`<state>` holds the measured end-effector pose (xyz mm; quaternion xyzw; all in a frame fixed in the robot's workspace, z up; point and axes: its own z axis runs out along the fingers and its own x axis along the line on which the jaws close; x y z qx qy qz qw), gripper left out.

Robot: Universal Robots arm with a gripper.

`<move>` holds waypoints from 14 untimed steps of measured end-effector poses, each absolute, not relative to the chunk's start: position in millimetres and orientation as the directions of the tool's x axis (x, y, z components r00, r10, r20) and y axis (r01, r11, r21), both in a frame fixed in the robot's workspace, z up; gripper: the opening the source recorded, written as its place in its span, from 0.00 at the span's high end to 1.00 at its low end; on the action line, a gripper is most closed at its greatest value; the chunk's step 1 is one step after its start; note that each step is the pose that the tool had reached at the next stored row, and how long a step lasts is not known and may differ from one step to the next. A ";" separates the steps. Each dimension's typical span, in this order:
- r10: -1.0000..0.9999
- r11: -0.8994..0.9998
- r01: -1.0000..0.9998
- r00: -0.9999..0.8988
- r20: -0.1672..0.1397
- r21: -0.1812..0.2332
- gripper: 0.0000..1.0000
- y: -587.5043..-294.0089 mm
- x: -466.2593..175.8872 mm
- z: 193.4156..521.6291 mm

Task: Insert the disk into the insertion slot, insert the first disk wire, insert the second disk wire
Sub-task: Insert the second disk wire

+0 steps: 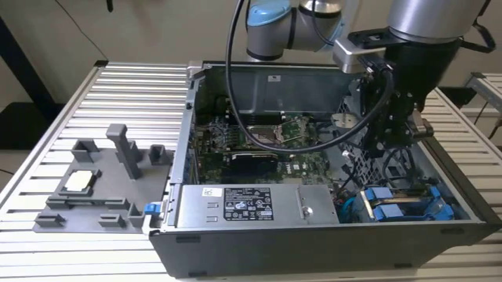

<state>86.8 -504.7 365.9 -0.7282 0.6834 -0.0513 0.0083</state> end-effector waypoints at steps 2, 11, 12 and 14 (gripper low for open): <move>-0.996 -0.066 -0.994 0.061 0.065 -0.083 0.72 -504.6 86.4 365.1; -0.996 -0.066 -0.994 0.061 0.066 -0.083 0.72 -504.4 86.1 363.8; -0.996 -0.066 -0.994 0.061 0.066 -0.083 0.72 -504.4 86.1 363.7; -0.996 -0.066 -0.994 0.061 0.066 -0.083 0.72 -504.3 86.1 363.8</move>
